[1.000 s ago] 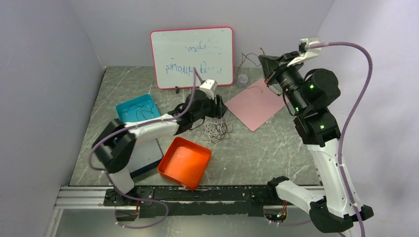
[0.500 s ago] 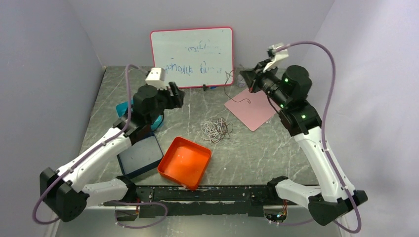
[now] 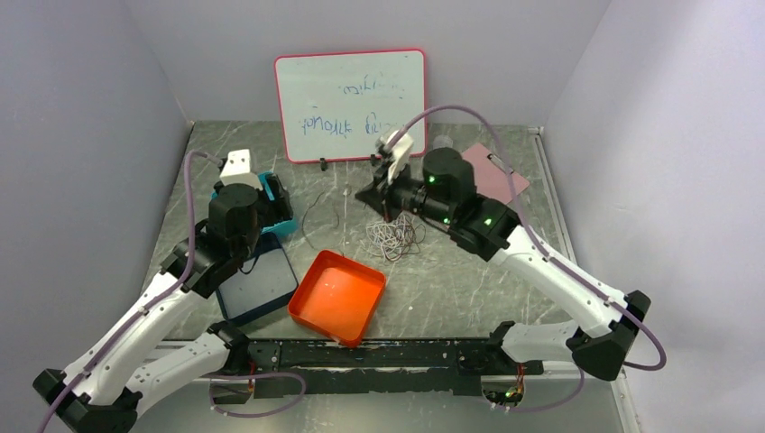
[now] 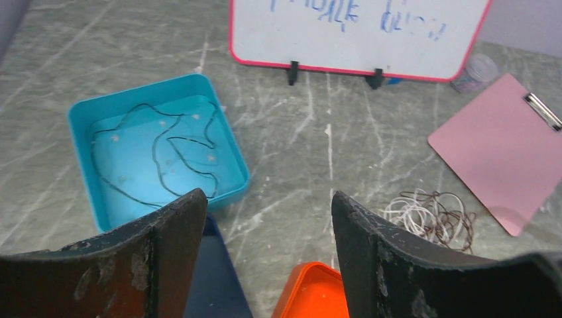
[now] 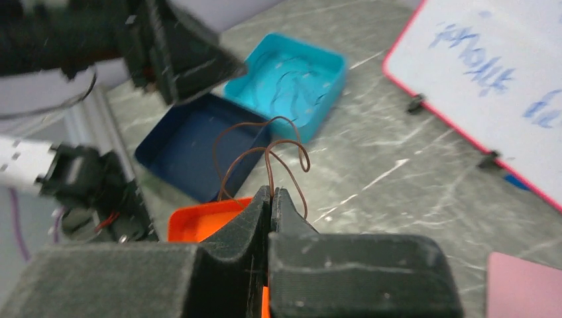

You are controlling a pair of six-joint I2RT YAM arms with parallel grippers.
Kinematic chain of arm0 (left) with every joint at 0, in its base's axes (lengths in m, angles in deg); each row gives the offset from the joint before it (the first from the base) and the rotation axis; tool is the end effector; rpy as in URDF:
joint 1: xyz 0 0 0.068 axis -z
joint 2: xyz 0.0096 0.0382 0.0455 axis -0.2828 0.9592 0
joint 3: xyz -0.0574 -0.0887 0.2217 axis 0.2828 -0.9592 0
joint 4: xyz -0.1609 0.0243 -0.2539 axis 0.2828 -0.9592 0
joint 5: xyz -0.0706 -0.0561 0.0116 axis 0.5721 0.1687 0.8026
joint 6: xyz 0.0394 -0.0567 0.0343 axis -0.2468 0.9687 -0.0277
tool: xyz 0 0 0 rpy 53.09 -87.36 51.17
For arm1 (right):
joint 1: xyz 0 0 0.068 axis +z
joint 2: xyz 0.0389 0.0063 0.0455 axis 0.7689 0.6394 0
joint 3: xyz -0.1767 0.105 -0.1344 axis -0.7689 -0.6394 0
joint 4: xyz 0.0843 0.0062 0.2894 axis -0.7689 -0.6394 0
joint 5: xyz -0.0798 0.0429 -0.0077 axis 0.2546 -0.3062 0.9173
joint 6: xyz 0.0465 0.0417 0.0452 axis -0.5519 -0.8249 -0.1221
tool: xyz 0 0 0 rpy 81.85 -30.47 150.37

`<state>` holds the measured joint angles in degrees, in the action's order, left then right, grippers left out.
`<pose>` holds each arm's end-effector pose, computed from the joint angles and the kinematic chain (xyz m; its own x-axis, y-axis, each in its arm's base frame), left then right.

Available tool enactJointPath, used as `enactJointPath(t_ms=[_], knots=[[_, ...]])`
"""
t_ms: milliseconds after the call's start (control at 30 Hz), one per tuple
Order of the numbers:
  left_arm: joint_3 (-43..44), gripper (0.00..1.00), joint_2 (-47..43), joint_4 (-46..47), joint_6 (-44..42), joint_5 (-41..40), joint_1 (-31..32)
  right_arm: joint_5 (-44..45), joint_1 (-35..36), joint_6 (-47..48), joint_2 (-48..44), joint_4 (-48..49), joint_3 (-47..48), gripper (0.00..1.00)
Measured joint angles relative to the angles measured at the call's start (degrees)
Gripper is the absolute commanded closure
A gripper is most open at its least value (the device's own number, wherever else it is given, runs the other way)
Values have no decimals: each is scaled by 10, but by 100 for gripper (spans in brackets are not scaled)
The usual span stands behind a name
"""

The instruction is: Untangle the cables

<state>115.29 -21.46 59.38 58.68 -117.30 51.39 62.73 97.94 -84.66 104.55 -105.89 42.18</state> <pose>0.2386 -0.1269 0.3286 -0.3080 -0.2180 -0.9261 -0.0145 0.9743 -0.2246 0.2301 0.2687 0.3972 -0.1795 -0.1222 -0.9761 -0.8292 0.5527 0.0833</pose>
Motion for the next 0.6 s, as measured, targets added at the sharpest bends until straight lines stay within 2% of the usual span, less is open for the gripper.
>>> enactJointPath(t_ms=[267, 467, 600], knots=[[0, 27, -6, -24, -10, -64, -17, -33, 77, -12, 5, 16, -103, 100], [0, 31, 4, -25, -15, -68, -24, -34, 102, -41, 7, 75, -226, 100], [-2, 31, 18, -25, -15, -55, -24, -35, 112, -61, 40, 113, -295, 100]])
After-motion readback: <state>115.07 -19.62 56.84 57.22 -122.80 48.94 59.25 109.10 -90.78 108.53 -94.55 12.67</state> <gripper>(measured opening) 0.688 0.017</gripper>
